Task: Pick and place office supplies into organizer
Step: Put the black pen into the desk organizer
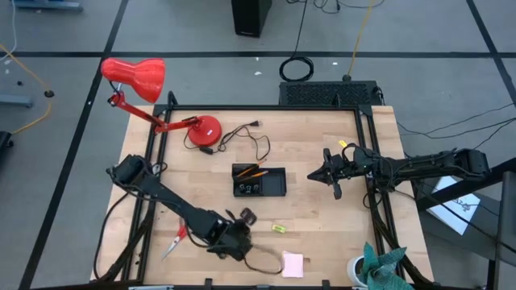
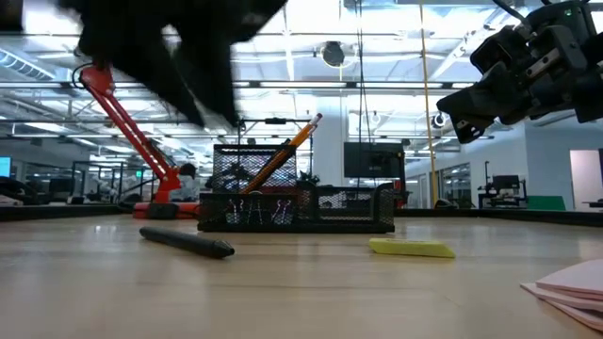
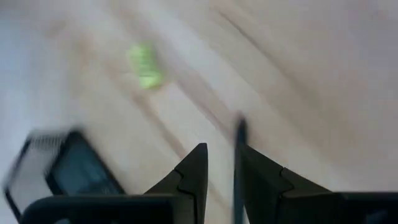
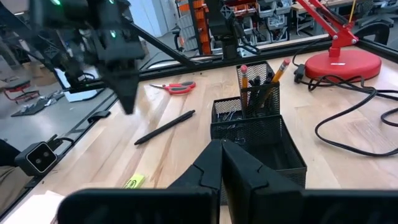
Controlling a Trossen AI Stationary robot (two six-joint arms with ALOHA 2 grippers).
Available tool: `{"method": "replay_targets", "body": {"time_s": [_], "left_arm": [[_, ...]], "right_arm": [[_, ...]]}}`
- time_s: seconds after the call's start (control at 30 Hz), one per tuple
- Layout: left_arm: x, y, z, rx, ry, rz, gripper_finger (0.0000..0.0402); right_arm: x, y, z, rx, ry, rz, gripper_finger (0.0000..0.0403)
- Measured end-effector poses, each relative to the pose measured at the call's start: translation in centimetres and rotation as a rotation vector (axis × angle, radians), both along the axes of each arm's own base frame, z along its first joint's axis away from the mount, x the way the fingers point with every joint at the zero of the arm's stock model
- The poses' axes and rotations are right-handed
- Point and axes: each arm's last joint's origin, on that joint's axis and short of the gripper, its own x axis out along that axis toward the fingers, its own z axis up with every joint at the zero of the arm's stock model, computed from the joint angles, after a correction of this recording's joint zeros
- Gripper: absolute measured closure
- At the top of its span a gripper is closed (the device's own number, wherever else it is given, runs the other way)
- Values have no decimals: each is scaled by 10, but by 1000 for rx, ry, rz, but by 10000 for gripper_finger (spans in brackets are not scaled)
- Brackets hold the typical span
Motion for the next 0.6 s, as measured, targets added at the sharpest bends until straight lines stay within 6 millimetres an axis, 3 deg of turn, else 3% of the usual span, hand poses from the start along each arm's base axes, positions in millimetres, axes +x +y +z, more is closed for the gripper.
{"method": "replay_targets", "body": {"time_s": [0.13, 0.23, 0.37, 0.6], "left_arm": [[14, 9, 19, -316, -106, 561, 314], [22, 21, 20, -562, -40, 862, 314], [24, 29, 15, -812, 136, 1160, 314], [15, 37, -6, -846, 244, 1401, 314]], "right_arm": [[0, 0, 0, 15, 2, -2, 399], [0, 0, 0, 16, 2, -1, 399], [0, 0, 0, 18, 2, -1, 399], [0, 0, 0, 18, 2, 3, 399]]}}
